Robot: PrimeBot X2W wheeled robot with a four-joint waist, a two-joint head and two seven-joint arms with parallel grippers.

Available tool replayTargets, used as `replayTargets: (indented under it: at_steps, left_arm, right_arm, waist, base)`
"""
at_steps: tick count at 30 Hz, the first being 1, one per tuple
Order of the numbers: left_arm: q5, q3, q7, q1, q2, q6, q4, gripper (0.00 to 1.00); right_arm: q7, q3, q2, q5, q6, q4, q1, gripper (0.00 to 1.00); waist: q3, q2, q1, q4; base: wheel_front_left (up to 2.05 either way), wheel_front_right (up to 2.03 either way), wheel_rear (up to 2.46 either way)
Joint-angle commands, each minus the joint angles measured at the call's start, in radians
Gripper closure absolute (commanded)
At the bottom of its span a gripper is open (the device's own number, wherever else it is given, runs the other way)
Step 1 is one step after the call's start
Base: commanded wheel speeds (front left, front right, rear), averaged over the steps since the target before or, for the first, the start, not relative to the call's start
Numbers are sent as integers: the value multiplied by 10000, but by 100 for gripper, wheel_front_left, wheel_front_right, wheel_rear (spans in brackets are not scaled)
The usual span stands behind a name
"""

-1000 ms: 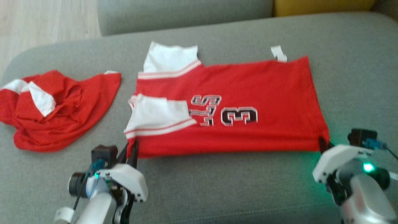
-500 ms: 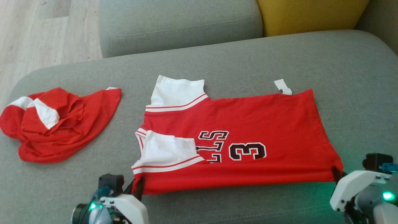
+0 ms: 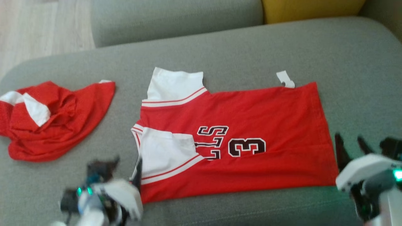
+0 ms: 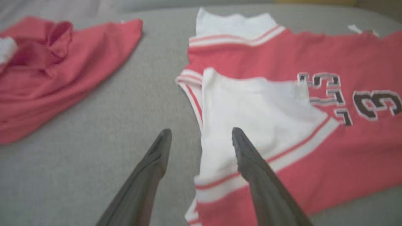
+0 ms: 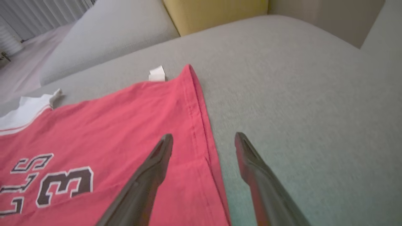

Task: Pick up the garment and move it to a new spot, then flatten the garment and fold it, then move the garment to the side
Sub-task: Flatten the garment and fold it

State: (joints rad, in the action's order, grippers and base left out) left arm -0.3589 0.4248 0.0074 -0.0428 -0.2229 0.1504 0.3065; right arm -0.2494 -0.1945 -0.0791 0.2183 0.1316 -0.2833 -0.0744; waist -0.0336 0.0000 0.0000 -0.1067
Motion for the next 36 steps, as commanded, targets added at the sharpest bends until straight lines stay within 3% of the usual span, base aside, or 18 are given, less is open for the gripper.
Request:
replayTargets:
  at_steps: [1, 6, 13, 17, 25, 36]
  left_arm:
    - [77, -589, -389, -1075, -206, 43, -547, 0]
    - [155, -795, -751, -2777, -358, -308, -626, 0]
    - [238, -262, 1197, -6386, -876, -1939, 711, 0]
    - [-16, -105, 2496, -8158, -1238, -2530, 2103, 0]
    - [7, 705, 3562, -10284, -1931, -2790, 4281, 0]
    - [-689, 1661, 3289, -10900, -2097, -2808, 5553, 0]
  right_arm:
    - [404, 292, -138, -27, -9, 467, -852, 0]
    - [1424, 616, -179, -70, -9, 432, -1803, 0]
    - [2128, 1435, -629, -24, -9, 300, -3478, 0]
    - [2318, 1962, -701, 51, -9, 68, -4431, 0]
    - [2740, 2746, -766, 238, -9, -491, -5561, 0]
    - [3107, 2944, -768, 351, -9, -1126, -5929, 0]
  waist:
    - [-313, 0, 0, -54]
    - [-1140, 0, 0, -238]
    - [-2692, 0, 0, -694]
    - [-3412, 0, 0, -1152]
    - [-4181, 0, 0, -1875]
    - [-4395, 0, 0, -2233]
  base:
    - [0, 0, 0]
    - [0, 0, 0]
    - [0, 0, 0]
    - [0, 0, 0]
    - [0, 0, 0]
    - [0, 0, 0]
